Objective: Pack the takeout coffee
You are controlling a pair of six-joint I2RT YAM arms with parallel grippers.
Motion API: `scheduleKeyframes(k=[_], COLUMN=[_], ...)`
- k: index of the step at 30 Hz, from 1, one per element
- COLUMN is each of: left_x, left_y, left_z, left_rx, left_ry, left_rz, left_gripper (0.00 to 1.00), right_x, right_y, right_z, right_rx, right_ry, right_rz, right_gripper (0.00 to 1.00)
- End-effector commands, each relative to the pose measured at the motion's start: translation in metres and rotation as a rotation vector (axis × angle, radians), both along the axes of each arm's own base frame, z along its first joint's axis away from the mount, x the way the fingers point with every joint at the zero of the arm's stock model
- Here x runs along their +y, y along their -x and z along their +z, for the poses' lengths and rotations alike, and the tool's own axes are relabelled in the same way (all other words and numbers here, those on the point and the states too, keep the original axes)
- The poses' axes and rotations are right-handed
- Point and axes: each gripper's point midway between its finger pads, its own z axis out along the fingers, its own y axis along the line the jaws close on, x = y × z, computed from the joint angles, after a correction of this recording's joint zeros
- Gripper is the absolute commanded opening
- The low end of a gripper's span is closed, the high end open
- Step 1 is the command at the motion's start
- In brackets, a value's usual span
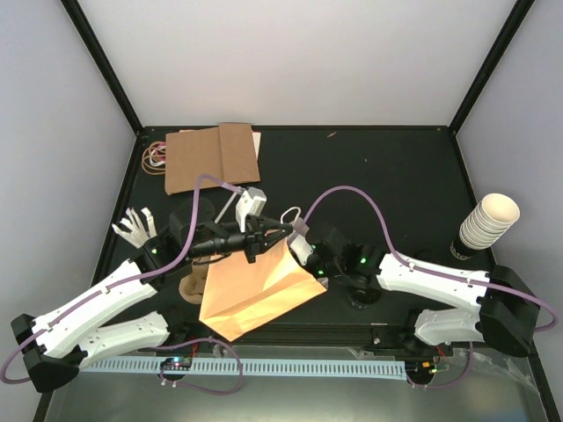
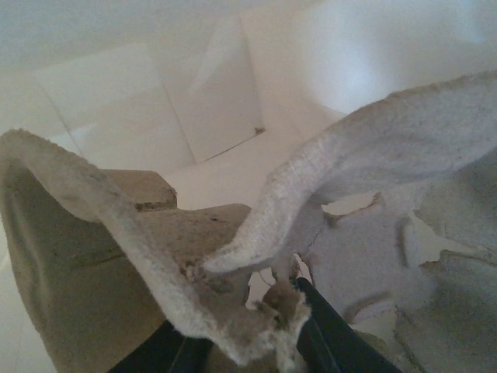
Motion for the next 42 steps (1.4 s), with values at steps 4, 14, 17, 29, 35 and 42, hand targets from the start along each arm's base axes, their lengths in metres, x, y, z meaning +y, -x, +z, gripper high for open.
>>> scheduleKeyframes(k=[4,14,17,29,35,42], left_x=[0.0,-0.031,-0.038,-0.053,-0.034,-0.012], left_y=[0.01,0.01,0.003,-0.042,-0.042,-0.035], left_z=[0.033,0.044,0.057,0.019,-0.025,-0.031], left_rx=[-0.076,-0.079,-0.123,-0.172,-0.118,-0.116], left_ry=[0.078,0.083,0.08,-0.102,-0.195,-0.188], left_rz=[-0.051,-0.182,-0.184,-0.05,0.008,0.067], left_gripper=[0.02,0.02,0.01,0.01,0.02,0.13], right_x=[0.0,-0.058,-0.084,-0.126,-0.104,-0.082], right_y=[0.003,-0.045,-0.058,-0.077,-0.076,-0.063], right_z=[0.01,0.028,0.036,0.031,0.008,-0.001], right_rx=[-0.016,-0.181,-0.202,-0.275,-0.25,-0.253], right_ry=[-0.045,0.127,0.165,0.314,0.358,0.367], right_rz=[-0.003,-0.347,-0.488,-0.678,-0.62,-0.543], right_gripper=[0.26,0.25,0.25,0.25,0.24,0.24])
